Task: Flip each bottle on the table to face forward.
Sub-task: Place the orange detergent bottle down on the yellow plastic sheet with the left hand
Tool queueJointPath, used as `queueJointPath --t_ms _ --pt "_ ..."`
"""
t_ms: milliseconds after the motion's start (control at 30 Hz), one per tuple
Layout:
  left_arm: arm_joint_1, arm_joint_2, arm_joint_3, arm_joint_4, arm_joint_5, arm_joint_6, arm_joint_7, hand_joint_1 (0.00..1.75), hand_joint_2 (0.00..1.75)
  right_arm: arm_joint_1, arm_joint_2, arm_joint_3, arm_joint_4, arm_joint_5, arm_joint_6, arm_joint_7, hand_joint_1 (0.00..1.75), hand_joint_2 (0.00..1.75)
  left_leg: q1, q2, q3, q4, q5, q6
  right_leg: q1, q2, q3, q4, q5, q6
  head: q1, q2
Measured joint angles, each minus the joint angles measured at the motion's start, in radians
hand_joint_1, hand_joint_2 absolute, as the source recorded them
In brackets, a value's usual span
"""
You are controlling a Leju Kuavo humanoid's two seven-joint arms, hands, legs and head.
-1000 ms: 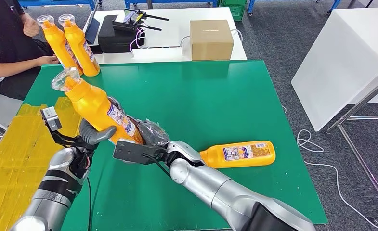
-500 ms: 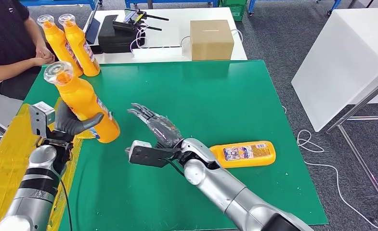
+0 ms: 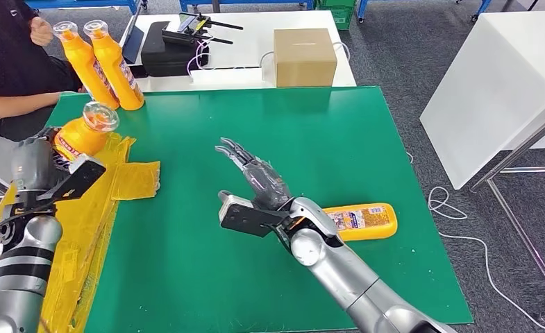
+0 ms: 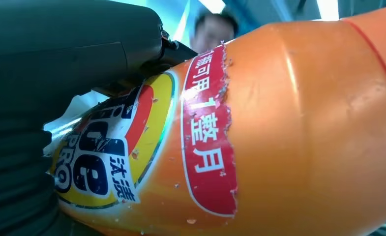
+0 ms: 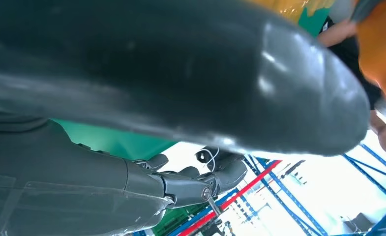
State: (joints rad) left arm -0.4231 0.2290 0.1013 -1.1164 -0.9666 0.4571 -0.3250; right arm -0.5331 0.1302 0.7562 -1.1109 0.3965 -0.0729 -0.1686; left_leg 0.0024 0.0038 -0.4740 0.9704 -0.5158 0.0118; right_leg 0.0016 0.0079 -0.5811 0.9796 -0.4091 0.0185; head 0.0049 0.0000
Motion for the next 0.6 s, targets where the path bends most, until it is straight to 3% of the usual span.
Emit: queueJointPath --t_ms 100,233,533,567,600 --pt "0.012 0.029 0.0 0.032 -0.135 0.036 0.034 1.75 1.75 0.007 -0.02 -0.004 -0.026 -0.003 0.007 -0.001 0.0 0.0 0.0 0.0 0.0 0.0 0.0 0.0 0.0 0.0 0.0 0.0 0.0 0.0 0.0 0.0" --pt "0.016 0.06 -0.005 0.105 -0.238 0.004 0.038 1.75 1.75 0.014 -0.044 -0.011 -0.061 -0.01 0.018 -0.002 0.0 0.0 0.0 0.0 0.0 0.0 0.0 0.0 0.0 0.0 0.0 0.0 0.0 0.0 0.0 0.0" --pt "0.041 0.071 -0.072 0.247 -0.271 -0.064 -0.034 1.75 1.75 0.016 -0.063 -0.019 -0.088 -0.012 0.036 -0.002 0.0 0.0 0.0 0.0 0.0 0.0 0.0 0.0 0.0 0.0 0.0 0.0 0.0 0.0 0.0 0.0" --pt "0.044 0.071 -0.08 0.256 -0.266 -0.07 -0.042 1.44 1.75 0.015 -0.064 -0.02 -0.089 -0.012 0.036 -0.002 0.0 0.0 0.0 0.0 0.0 0.0 0.0 0.0 0.0 0.0 0.0 0.0 0.0 0.0 0.0 0.0" --pt "0.045 0.071 -0.086 0.263 -0.261 -0.075 -0.049 1.0 1.31 0.015 -0.064 -0.02 -0.09 -0.012 0.037 -0.002 0.0 0.0 0.0 0.0 0.0 0.0 0.0 0.0 0.0 0.0 0.0 0.0 0.0 0.0 0.0 0.0"
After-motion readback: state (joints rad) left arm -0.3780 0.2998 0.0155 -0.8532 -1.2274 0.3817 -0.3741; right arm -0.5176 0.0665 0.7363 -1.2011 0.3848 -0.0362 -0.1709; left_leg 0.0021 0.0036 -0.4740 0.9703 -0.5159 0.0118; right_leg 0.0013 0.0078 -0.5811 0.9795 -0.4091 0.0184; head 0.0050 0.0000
